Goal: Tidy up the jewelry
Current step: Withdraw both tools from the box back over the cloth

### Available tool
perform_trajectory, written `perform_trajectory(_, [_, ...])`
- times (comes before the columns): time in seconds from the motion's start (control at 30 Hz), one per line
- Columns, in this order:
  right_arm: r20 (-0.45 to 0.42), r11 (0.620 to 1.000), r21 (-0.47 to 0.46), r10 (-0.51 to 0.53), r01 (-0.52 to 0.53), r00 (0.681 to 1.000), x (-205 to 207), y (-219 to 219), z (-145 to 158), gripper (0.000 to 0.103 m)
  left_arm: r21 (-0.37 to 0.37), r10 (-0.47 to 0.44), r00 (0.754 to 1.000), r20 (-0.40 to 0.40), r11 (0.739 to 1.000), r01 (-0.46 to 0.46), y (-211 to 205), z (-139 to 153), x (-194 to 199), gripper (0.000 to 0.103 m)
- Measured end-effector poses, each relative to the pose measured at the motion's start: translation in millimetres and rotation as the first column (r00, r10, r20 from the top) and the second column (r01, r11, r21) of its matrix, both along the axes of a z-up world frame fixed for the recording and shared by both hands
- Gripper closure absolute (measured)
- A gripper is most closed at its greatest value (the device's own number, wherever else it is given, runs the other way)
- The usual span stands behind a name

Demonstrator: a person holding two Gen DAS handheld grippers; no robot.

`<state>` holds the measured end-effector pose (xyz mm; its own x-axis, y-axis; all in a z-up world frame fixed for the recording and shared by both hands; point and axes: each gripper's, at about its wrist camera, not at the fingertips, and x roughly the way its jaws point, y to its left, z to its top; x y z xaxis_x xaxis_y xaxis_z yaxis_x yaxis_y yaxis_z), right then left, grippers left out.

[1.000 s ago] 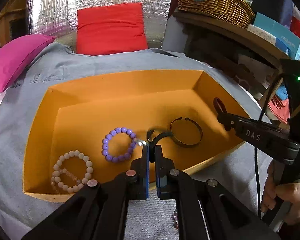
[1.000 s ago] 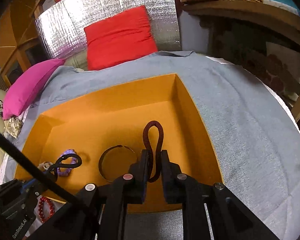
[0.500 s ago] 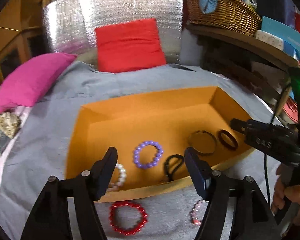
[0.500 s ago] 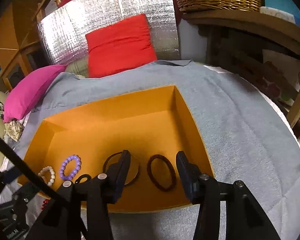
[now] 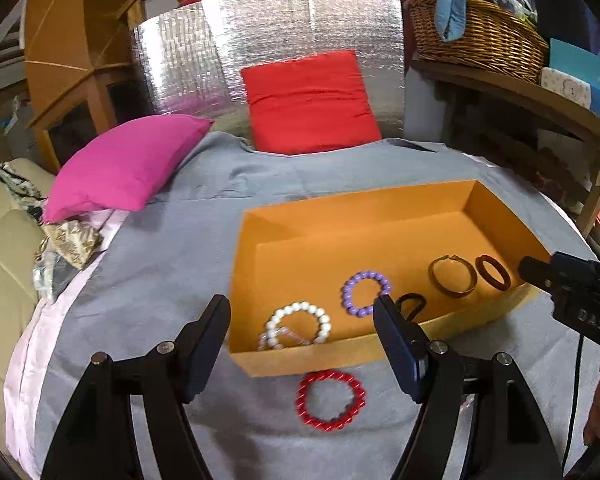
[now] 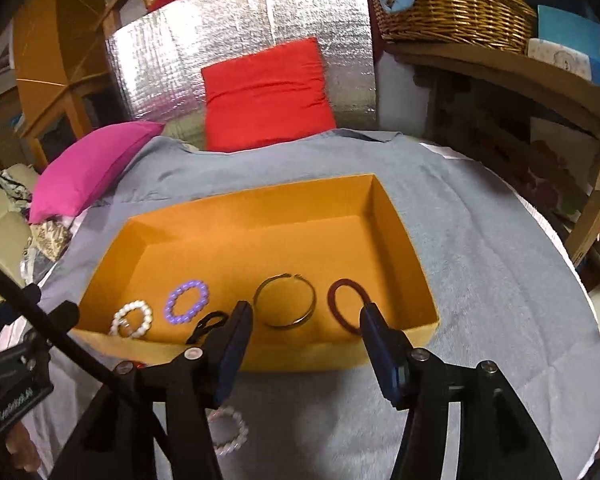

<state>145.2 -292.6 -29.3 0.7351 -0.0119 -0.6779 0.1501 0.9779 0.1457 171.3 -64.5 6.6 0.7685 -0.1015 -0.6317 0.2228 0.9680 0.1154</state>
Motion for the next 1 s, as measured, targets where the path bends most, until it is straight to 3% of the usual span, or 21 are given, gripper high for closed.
perform_trajectory(0.4, [-0.007,0.998,-0.018,0.062,-0.062,0.998,-38,34,5,0.036,0.010,0.060,0.998,0.020,0.998,-0.061,32,7,-37,0.028])
perform_trajectory(0.8, [-0.036,0.990,-0.060,0.122,-0.124,0.992,-74,62,-6,0.036,-0.040,0.178,0.983,-0.054,0.983,-0.180,72,-21,-71,0.028])
perform_trajectory(1.0, [-0.032,0.989,-0.053,0.139,-0.140,0.990,-75,67,-17,0.036,-0.045,0.182,0.983,-0.023,0.982,-0.183,70,-23,-72,0.027])
